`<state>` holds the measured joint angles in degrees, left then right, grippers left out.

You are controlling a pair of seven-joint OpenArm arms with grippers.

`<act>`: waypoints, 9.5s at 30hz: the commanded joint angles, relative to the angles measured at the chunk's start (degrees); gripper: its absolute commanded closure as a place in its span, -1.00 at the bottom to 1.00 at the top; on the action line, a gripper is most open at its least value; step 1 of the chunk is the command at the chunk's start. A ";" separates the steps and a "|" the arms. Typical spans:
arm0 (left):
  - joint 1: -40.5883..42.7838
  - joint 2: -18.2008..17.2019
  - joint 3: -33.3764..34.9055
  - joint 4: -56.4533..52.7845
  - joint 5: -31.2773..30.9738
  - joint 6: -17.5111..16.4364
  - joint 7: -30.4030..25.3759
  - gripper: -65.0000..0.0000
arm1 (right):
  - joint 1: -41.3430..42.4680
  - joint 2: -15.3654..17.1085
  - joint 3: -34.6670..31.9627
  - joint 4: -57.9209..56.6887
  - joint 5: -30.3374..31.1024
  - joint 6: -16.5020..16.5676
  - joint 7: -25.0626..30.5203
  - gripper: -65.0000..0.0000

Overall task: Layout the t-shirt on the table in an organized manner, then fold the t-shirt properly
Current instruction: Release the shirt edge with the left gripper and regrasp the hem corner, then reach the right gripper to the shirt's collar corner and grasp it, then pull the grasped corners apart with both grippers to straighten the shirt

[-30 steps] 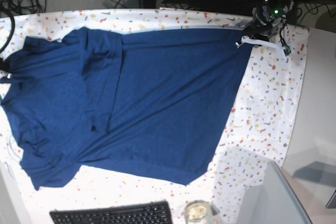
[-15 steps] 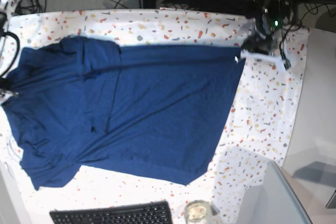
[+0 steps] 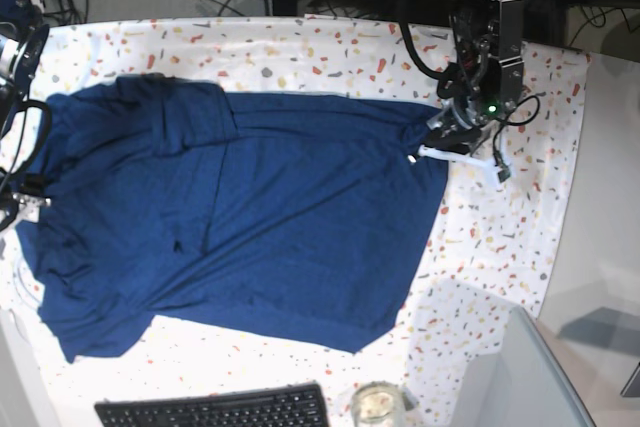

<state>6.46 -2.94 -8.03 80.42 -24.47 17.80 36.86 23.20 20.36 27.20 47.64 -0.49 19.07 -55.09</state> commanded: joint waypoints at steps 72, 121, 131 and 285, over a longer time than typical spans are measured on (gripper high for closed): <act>8.00 3.69 -15.31 7.36 -20.94 -4.40 4.50 -0.10 | -43.38 -16.80 -17.14 58.78 3.88 20.93 4.41 -0.01; 6.42 3.25 -18.56 3.84 -21.11 -4.22 5.03 1.00 | -40.48 -16.36 -4.92 53.59 8.71 20.93 2.91 -0.42; 6.42 3.25 -18.56 3.84 -21.11 -4.13 5.03 1.00 | -37.75 -15.57 -15.55 50.87 8.71 20.93 2.91 -0.42; 12.31 -2.03 -10.39 9.20 -14.43 -4.13 7.31 1.00 | -31.95 -20.05 28.84 39.18 14.43 12.71 -5.35 -0.63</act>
<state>18.90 -4.58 -18.31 88.64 -39.00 13.69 44.42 -9.08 0.03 55.99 86.15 13.17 31.53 -60.66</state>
